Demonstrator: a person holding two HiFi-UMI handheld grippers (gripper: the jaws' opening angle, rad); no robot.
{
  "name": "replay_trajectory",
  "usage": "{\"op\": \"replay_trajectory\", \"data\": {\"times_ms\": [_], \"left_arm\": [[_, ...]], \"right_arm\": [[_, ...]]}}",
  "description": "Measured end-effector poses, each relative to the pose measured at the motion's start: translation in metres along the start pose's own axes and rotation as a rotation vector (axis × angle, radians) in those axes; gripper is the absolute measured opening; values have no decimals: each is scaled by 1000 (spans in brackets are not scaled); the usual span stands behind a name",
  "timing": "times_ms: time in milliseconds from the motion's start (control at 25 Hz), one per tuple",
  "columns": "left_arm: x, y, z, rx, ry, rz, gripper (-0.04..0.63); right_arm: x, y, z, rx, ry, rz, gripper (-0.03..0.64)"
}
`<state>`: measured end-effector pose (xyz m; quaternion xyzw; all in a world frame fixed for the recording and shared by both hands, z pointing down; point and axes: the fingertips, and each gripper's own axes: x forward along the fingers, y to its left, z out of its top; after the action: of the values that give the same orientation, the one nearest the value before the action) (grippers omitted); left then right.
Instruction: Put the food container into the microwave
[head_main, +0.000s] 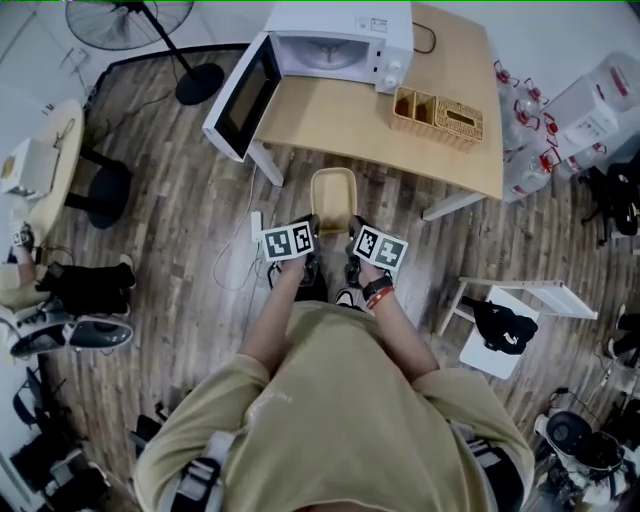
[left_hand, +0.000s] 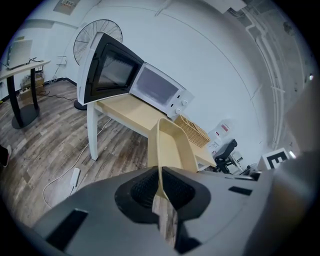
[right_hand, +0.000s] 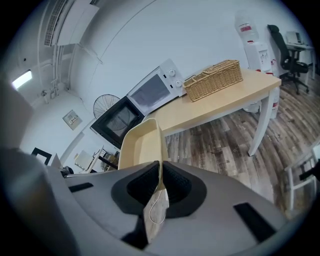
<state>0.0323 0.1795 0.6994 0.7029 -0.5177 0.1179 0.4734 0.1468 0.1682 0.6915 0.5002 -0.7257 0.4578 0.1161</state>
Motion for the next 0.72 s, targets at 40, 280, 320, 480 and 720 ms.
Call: {"op": "replay_trajectory", "data": {"times_ms": [40,280,320,480,720], "left_arm": [[5,4,9,-1,3,-6,35],[36,25,95,-6,-16,-39,35],[41,29,111,-5,-22,-43,35],[57,42,164,15,-23,-61,35],[80,64,206,39,17,-80,35]], "right_arm": [[8,2,6,2,0,-6,44],[58,32,66,-5,-26,-31,44],[68,39,77,-10,-32,-35,44],[103,56,110,13,-52,-52,44],[144,71,138,38,-56,-93,44]]}}
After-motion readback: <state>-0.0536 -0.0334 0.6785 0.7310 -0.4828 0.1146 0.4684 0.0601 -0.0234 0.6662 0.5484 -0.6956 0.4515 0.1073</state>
